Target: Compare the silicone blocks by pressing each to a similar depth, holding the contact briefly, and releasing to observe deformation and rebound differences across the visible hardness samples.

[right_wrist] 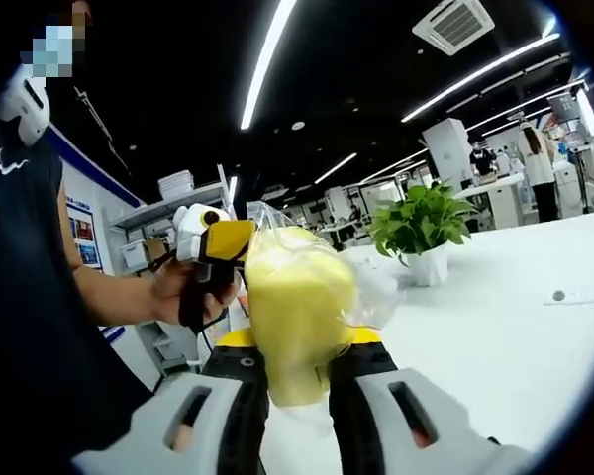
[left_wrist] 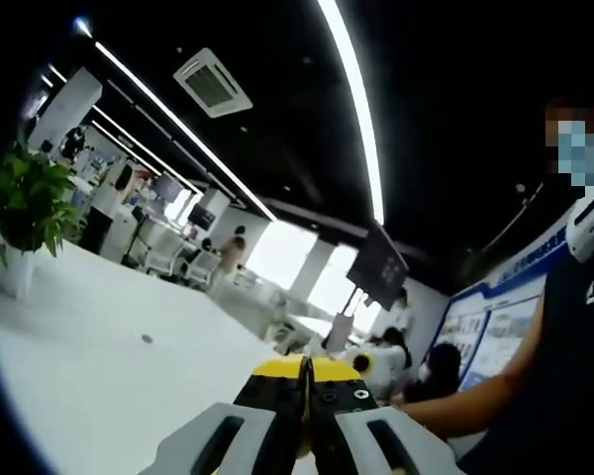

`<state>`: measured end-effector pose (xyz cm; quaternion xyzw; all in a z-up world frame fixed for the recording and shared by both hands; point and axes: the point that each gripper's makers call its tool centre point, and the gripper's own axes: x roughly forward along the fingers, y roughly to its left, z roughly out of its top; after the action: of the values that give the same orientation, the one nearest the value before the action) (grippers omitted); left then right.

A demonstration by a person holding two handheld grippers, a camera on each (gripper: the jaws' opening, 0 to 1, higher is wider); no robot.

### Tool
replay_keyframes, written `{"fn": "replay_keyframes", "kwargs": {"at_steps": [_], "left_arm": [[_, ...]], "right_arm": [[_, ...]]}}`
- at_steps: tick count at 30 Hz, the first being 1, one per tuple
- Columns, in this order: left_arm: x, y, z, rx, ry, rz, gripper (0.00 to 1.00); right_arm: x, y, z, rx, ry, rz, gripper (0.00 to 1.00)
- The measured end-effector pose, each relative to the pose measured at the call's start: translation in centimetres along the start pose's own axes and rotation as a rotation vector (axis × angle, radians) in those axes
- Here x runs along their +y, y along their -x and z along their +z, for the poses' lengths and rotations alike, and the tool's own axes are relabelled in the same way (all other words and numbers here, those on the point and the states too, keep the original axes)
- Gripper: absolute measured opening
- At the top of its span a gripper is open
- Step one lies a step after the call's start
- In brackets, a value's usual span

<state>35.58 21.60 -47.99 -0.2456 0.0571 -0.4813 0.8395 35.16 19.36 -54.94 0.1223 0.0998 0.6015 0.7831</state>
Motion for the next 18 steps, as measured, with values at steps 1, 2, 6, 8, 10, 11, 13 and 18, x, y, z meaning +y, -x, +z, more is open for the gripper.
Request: {"fn": "replay_keyframes", "kwargs": {"at_steps": [1, 2, 6, 8, 10, 11, 13, 18], "left_arm": [[0.05, 0.09, -0.08, 0.006, -0.005, 0.002, 0.0], [0.09, 0.14, -0.13, 0.011, -0.011, 0.006, 0.0], [0.37, 0.39, -0.3, 0.028, -0.044, 0.013, 0.0], [0.53, 0.45, -0.36, 0.033, -0.053, 0.014, 0.0], [0.59, 0.47, -0.4, 0.035, -0.061, 0.017, 0.0], [0.57, 0.49, -0.42, 0.036, -0.063, 0.017, 0.0], [0.61, 0.56, -0.56, 0.042, -0.062, 0.02, 0.0], [0.61, 0.7, -0.86, 0.059, -0.088, 0.016, 0.0]], "right_arm": [[0.04, -0.02, -0.07, 0.008, 0.0, 0.002, 0.14], [0.19, -0.1, -0.15, 0.021, 0.001, 0.009, 0.13], [0.18, -0.25, -0.29, 0.046, 0.012, 0.01, 0.09], [0.08, -0.32, -0.43, 0.056, 0.001, 0.011, 0.07], [0.13, -0.37, -0.54, 0.061, -0.021, 0.014, 0.06], [0.15, -0.37, -0.54, 0.061, -0.022, 0.014, 0.06], [0.13, -0.36, -0.68, 0.071, -0.028, 0.014, 0.05], [0.19, -0.32, -0.52, 0.079, -0.024, 0.015, 0.04]]}}
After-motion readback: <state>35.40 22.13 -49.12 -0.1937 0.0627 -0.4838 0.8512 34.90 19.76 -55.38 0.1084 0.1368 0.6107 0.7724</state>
